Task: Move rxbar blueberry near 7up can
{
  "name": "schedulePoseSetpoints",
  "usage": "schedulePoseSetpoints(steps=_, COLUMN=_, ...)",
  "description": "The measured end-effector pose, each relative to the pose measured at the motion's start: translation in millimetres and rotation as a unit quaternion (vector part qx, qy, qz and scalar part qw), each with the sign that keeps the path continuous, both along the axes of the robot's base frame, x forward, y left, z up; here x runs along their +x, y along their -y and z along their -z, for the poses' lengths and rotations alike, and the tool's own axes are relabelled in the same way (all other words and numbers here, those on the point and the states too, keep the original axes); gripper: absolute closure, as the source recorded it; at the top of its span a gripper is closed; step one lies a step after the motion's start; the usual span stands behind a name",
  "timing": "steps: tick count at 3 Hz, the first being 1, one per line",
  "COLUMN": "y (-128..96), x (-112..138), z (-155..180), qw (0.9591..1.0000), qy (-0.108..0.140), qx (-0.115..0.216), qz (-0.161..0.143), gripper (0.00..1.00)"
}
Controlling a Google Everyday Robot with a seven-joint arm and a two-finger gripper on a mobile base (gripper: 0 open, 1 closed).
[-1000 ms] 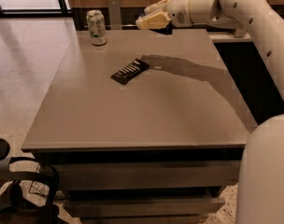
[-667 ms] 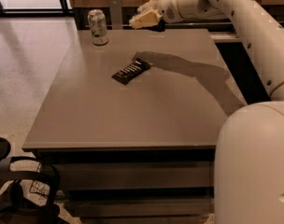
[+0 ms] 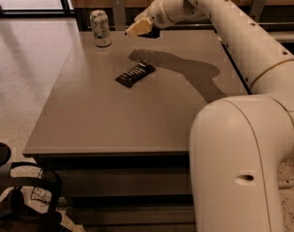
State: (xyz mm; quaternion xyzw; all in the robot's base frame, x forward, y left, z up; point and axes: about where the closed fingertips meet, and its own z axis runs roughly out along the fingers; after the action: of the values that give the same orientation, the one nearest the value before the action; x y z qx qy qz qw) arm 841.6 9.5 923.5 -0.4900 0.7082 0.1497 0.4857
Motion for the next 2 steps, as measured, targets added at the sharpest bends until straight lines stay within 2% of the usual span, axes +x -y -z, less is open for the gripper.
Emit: schedulePoseSetpoints(steps=2, y=-31, x=28, z=21, qw=0.9995, qy=-0.006, qx=0.031, qz=-0.001, gripper=1.0)
